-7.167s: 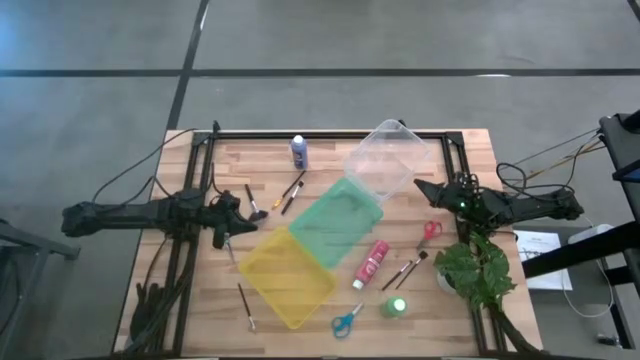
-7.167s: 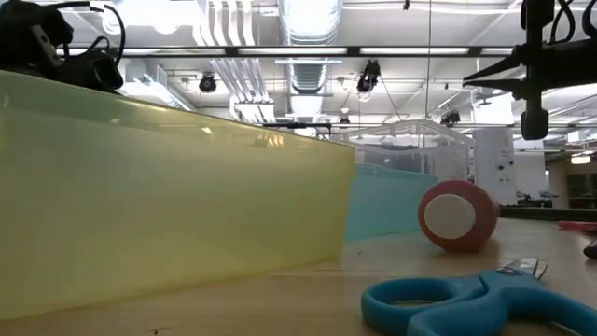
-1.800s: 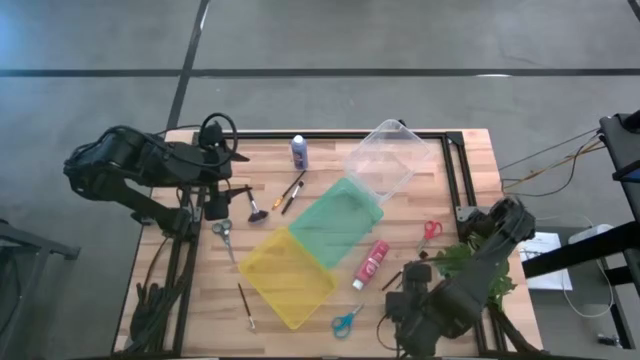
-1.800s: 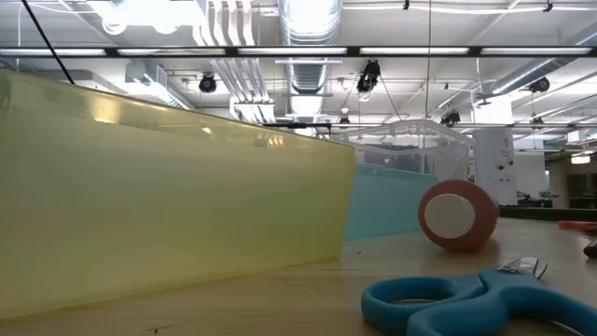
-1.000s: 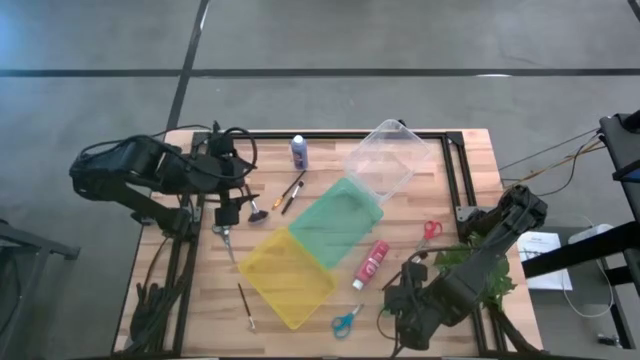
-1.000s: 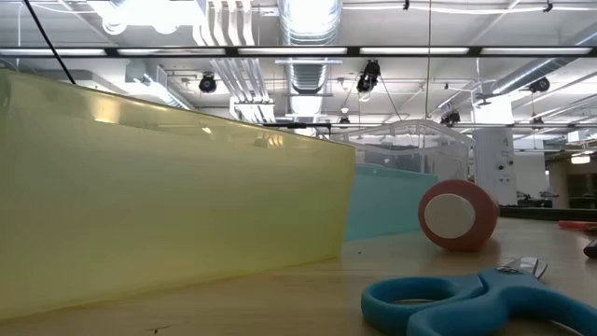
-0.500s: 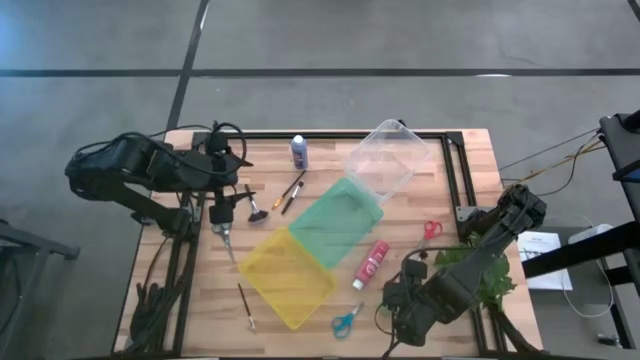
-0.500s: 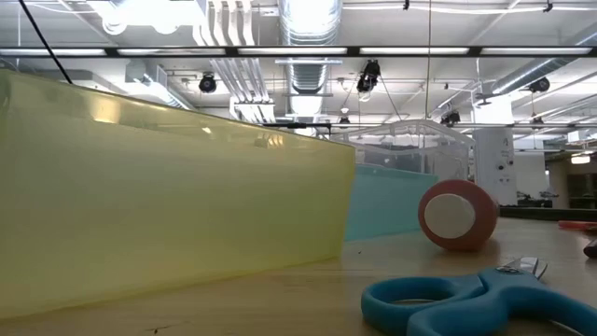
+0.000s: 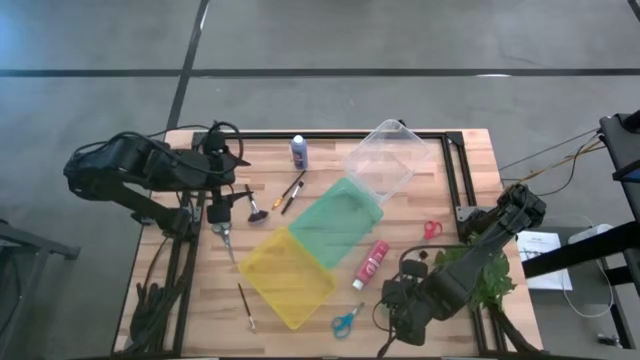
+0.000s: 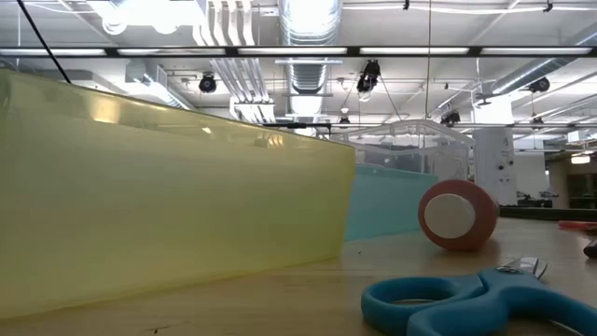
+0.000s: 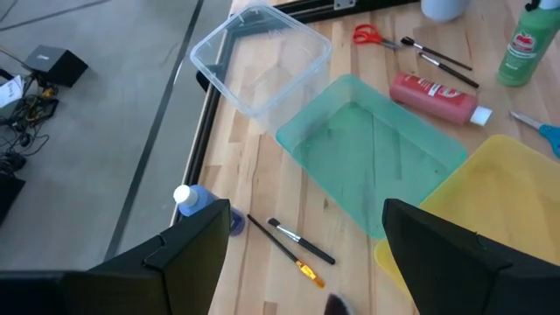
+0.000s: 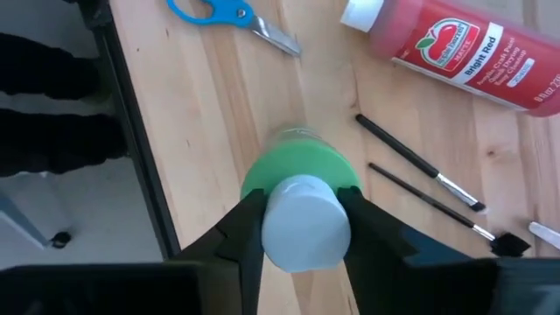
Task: Pick & Place Paint Supplies
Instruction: Put the green paint bottle into the transparent bin
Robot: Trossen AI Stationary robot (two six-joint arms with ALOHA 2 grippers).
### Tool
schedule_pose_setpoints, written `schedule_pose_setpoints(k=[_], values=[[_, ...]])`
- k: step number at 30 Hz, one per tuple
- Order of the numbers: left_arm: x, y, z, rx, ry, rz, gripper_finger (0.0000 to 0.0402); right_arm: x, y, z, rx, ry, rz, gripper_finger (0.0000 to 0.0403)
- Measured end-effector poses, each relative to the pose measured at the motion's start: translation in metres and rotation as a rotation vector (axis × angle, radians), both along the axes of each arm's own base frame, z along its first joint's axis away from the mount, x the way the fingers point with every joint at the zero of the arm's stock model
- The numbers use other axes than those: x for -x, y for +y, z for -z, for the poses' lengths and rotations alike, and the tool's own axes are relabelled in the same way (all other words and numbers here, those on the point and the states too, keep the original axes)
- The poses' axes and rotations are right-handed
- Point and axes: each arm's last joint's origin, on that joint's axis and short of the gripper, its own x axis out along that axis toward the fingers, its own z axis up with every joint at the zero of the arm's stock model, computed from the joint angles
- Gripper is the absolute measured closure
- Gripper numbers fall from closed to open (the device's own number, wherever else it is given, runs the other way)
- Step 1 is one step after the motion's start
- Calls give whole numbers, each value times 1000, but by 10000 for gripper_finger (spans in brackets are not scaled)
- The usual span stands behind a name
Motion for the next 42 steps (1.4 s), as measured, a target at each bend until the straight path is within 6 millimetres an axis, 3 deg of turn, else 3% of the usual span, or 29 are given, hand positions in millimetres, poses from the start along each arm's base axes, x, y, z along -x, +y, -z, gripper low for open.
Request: schedule_pose_setpoints(k=[7,10,14,20,28,35,38,42], values=[[0,0,0,0,0,0,93,-3,1,-11,-30,-17,16,292],[0,0,0,2,-1,-2,93,-3,-6,-27,-30,-22,38,292],[0,0,0,3,-1,-2,93,-4,-32,-60,-1,-85,99,292],[0,0,0,3,-1,-2,93,-6,-99,-116,39,-191,183,292],[-2,0,-2,-11,-17,13,93,-6,-219,-167,133,-267,334,292],[-3,0,-4,-36,-40,10,93,12,-325,-170,139,-245,481,292],[-4,0,-5,-34,-55,7,94,27,-357,-163,141,-210,539,292],[-5,0,-5,-32,-66,7,94,37,-385,-144,107,-140,547,292]])
